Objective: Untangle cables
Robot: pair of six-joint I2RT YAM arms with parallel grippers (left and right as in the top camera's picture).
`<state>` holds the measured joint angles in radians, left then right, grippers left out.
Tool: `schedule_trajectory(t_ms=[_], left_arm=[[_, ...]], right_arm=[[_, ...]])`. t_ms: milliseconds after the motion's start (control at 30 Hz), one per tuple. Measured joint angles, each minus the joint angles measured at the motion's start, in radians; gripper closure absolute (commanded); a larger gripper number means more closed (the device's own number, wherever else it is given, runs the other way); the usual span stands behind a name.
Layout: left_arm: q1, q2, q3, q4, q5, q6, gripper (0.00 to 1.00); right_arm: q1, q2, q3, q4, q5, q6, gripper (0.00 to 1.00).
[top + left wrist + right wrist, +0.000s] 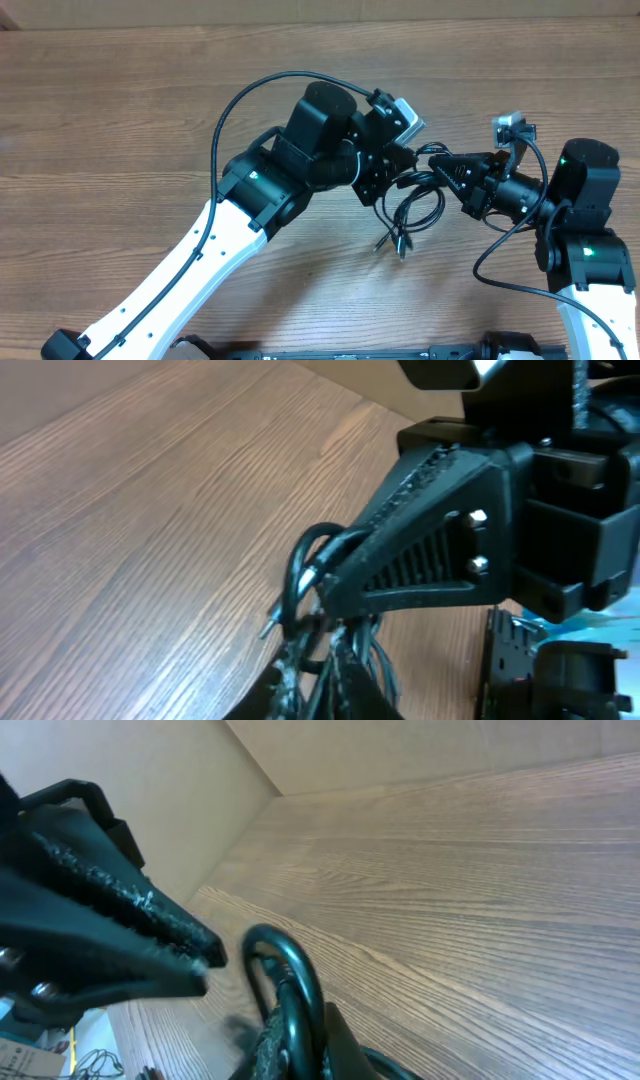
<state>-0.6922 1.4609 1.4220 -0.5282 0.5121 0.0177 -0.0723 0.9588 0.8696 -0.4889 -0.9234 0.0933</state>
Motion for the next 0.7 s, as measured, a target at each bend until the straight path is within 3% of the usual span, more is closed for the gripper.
schedule_trajectory(t_ms=[167,400,600,667,700], left_arm=[[0.0,-0.001,0.0,0.0,0.022,0.0,0.88],[-0.008,-0.001,0.0,-0.002,0.033,0.011,0.96],[-0.001,-0.002,0.0,-0.005,-0.031,0.01,0.96],[0.0,-0.002,0.0,-0.005,-0.063,0.01,0.91],[0.0,-0.002,0.0,-0.005,-0.076,0.011,0.79]], right_arm=[[0.0,0.0,0.0,0.012,-0.018,0.0,0.96],[0.0,0.0,0.0,0.02,-0.043,0.0,0.96],[0.0,0.0,0.0,0.017,-0.049,0.0,0.96],[0.0,0.0,0.0,0.017,-0.06,0.0,0.96],[0.0,0.0,0.0,0.017,-0.068,-0.001,0.96]])
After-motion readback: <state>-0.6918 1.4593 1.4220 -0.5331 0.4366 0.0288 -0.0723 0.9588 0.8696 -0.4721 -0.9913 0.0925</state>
